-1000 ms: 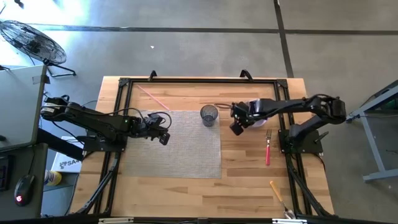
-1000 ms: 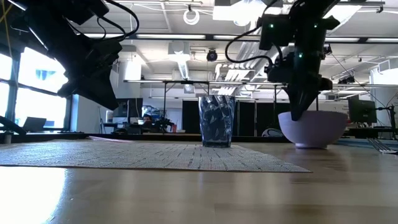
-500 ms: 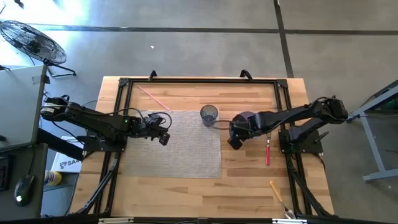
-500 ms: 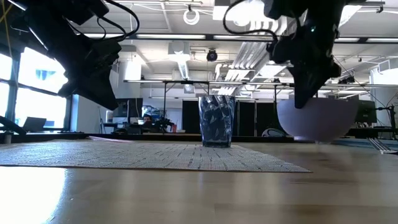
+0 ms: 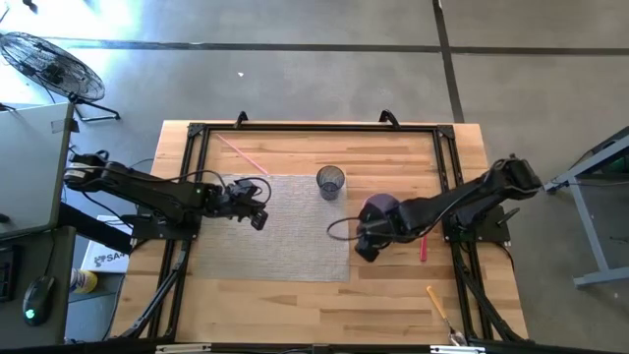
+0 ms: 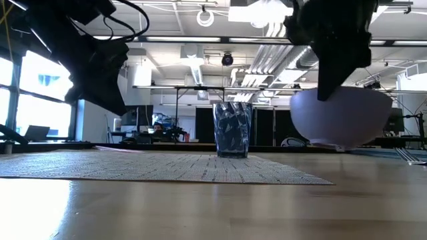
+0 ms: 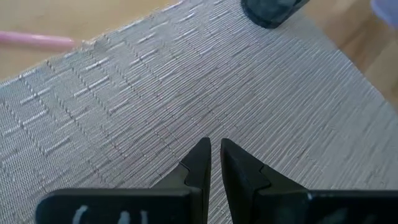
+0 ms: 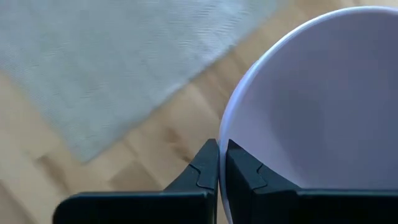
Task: Pick & Place Utensil
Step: Put the purple bowl on the gray mat to the bottom left of the blue cup, then put the pink fork into the purple bowl
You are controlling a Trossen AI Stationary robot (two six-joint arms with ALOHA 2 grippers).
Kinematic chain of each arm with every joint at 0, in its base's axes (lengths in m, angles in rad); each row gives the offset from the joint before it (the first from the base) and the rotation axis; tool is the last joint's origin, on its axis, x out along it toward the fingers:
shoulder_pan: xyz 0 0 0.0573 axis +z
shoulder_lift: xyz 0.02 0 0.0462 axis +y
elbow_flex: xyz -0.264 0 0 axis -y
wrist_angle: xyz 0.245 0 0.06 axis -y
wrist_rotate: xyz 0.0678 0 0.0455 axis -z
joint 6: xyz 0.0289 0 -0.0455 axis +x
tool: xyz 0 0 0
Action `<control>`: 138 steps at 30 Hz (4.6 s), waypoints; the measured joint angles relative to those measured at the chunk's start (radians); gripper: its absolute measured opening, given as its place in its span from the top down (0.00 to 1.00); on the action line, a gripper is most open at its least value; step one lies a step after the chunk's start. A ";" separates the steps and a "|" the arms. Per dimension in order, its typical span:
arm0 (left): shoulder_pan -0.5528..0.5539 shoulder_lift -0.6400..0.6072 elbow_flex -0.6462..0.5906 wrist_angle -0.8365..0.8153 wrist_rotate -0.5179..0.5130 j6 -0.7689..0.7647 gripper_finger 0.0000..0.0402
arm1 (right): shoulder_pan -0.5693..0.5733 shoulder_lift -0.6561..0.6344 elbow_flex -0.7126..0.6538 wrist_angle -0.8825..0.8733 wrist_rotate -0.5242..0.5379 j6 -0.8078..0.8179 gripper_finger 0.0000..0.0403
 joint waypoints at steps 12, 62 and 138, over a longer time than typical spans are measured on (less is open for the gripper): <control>-0.001 -0.287 0.001 -0.100 0.043 0.116 0.91 | 0.109 0.328 0.439 -0.099 -0.093 -0.197 0.99; 0.000 -0.476 0.000 -0.238 -0.056 0.182 0.91 | -0.194 0.778 0.968 0.127 -0.209 -1.368 0.98; 0.000 -0.477 0.025 -0.222 0.116 0.249 0.91 | 0.172 -0.099 -0.143 -0.377 -0.142 0.810 0.65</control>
